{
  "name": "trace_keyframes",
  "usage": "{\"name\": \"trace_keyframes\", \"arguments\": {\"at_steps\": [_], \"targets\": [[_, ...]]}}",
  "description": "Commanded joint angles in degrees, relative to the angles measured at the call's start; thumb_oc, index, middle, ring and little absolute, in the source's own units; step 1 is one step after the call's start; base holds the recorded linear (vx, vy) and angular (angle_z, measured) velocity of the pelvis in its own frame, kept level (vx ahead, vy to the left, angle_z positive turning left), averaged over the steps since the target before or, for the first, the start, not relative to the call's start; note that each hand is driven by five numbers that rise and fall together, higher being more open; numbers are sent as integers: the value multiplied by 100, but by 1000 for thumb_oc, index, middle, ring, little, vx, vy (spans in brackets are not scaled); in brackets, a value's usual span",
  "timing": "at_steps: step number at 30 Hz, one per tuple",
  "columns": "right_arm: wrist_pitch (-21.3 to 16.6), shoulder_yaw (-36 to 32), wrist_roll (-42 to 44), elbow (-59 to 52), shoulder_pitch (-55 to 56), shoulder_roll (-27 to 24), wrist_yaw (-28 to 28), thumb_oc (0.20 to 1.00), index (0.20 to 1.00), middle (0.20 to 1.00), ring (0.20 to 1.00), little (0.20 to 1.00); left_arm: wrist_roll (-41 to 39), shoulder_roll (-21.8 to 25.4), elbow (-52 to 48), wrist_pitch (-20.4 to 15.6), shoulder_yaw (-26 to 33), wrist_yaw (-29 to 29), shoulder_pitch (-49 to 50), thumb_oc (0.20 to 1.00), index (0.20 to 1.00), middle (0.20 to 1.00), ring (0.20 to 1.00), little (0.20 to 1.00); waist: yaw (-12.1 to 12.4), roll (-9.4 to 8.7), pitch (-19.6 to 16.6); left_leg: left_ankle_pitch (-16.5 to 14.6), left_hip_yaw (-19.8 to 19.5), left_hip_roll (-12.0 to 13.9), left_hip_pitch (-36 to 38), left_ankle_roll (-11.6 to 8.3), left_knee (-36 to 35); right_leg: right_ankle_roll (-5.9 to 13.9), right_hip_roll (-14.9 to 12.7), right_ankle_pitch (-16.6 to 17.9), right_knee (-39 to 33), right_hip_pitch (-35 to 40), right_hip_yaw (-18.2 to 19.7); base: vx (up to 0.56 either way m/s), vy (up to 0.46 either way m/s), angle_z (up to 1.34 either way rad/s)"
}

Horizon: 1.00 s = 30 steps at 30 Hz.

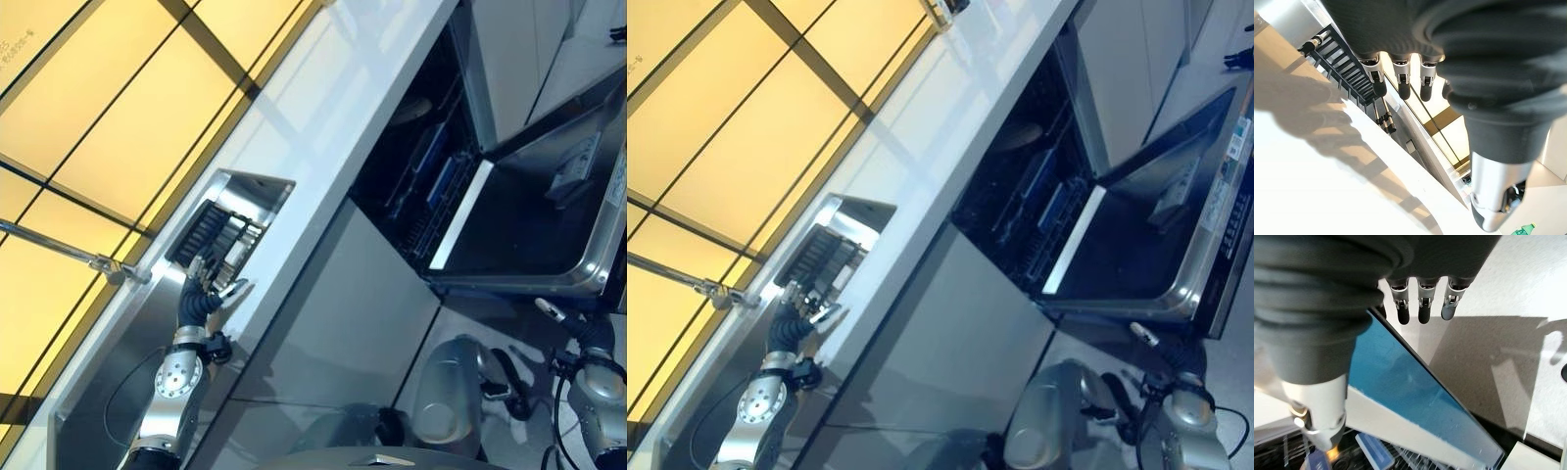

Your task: Pick up plates and place into dishwasher.

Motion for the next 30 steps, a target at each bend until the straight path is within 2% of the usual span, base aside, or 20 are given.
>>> {"name": "trace_keyframes", "arguments": {"at_steps": [1,7,11,22,29,30], "targets": [[-556,511,-706,-1264,-1062,7,681,1000,1000,1000,1000,1000,-87,-51,147,-122,52,-74,205,1000,1000,1000,1000,1000,412,90,-141,-282,113,-266,-123,292,263,-513,-28,374,-938,592,-210,60,-39,9],[-324,786,-1093,-1763,-978,299,1089,1000,1000,1000,1000,1000,-103,17,209,-76,216,-224,331,1000,1000,1000,1000,1000,562,-121,-288,-182,-20,-201,28,262,21,-454,11,514,-1245,836,-312,58,-52,11],[-344,911,-1182,-2014,-854,360,1494,1000,1000,1000,1000,1000,-133,94,220,-94,363,-355,405,1000,1000,1000,1000,1000,644,-302,-385,-71,-132,-138,213,243,-251,-398,62,649,-1534,1045,-399,53,-64,10],[-569,1252,-1120,-2525,-942,511,2307,1000,1000,1000,1000,1000,-310,453,181,95,727,-378,280,1000,1000,1000,1000,1000,979,-1064,-837,263,-409,143,726,127,-1174,-140,303,1232,-2671,1607,-741,-19,-103,18],[-710,1316,-969,-2467,-1060,626,2413,1000,1000,1000,1000,1000,-297,661,19,197,917,-399,125,1000,1000,1000,1000,1000,1218,-1515,-1202,582,-553,416,971,-59,-1841,-131,642,1285,-3645,2186,-1042,-62,-145,26],[-748,1336,-963,-2424,-1122,633,2353,1000,1000,1000,1000,1000,-254,721,-32,239,949,-438,65,1000,1000,1000,1000,1000,1288,-1648,-1296,641,-577,491,1007,-97,-1987,-132,734,1289,-3861,2316,-1095,-91,-205,24]]}}
